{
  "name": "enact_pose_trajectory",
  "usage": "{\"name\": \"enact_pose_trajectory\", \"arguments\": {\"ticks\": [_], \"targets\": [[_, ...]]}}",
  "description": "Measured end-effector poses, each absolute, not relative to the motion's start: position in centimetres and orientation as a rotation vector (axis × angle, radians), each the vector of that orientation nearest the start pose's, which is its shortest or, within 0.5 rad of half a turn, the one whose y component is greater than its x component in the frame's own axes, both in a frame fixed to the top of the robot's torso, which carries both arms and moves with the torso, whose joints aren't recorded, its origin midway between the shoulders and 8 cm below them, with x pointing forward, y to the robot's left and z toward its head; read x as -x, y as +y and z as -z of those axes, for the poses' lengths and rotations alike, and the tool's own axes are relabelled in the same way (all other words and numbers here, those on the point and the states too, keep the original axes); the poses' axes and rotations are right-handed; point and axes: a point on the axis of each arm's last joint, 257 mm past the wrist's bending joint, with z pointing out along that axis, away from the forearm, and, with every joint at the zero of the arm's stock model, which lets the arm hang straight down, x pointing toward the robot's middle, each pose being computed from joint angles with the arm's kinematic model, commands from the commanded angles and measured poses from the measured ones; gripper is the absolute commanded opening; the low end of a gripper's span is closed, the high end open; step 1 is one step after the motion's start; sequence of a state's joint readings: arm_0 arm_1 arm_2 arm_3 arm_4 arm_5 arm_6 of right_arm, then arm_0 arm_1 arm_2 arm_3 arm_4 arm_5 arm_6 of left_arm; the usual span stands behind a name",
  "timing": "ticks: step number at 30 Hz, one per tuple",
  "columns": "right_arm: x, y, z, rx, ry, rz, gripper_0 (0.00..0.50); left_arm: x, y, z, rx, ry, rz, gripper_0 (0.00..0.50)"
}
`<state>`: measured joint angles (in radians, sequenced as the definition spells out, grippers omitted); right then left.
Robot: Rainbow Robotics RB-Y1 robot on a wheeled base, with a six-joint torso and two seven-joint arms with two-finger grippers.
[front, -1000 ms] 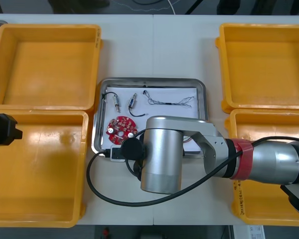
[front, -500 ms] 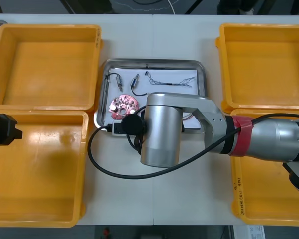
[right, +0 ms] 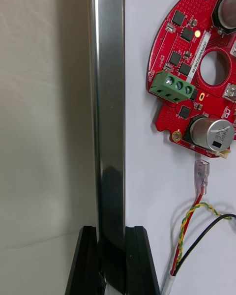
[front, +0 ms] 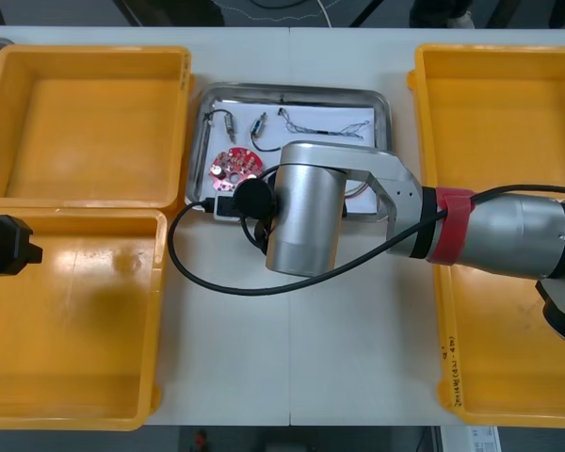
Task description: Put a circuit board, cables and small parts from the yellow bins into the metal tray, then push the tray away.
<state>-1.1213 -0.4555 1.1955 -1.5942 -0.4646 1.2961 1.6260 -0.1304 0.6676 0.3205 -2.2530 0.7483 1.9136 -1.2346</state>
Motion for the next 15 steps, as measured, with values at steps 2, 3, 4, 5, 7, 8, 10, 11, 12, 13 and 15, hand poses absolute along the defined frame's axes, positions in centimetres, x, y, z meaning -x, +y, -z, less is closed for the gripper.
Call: {"name": "enact_pose_trajectory", "arguments": {"ticks": [2,3,4,5,7,8,10,11,12,13,15], "targets": [[-52.1,0.5,23.1,1.688,1.796,0.578,0.0,-37.2,35.9,17.6,0.127,2.639,0.019,0.5],[-52.3,0.5,23.0,1.683,1.795,0.578,0.0,-37.2,35.9,17.6,0.127,2.639,0.019,0.5],[-52.6,0.6,22.9,1.678,1.793,0.577,0.0,-37.2,35.9,17.6,0.127,2.639,0.019,0.5],[-52.9,0.5,22.8,1.672,1.791,0.576,0.0,-37.2,35.9,17.6,0.127,2.639,0.019,0.5],[-53.5,0.6,22.7,1.662,1.786,0.573,0.0,-37.2,35.9,17.6,0.127,2.639,0.019,0.5],[-54.0,0.6,22.5,1.657,1.779,0.572,0.0,-37.2,35.9,17.6,0.127,2.639,0.019,0.5],[-54.7,0.6,22.4,1.662,1.76,0.576,0.0,-37.2,35.9,17.6,0.127,2.639,0.019,0.5],[-55.1,0.5,22.3,1.67,1.746,0.583,0.0,-37.2,35.9,17.6,0.127,2.639,0.019,0.5],[-55.5,0.5,22.2,1.676,1.733,0.587,0.0,-37.2,35.9,17.6,0.127,2.639,0.019,0.5],[-55.9,0.5,22.1,1.68,1.722,0.59,0.0,-37.2,35.9,17.6,0.127,2.639,0.019,0.5],[-56.6,0.4,22.0,1.689,1.698,0.597,0.0,-37.2,35.9,17.6,0.127,2.639,0.019,0.5]]}}
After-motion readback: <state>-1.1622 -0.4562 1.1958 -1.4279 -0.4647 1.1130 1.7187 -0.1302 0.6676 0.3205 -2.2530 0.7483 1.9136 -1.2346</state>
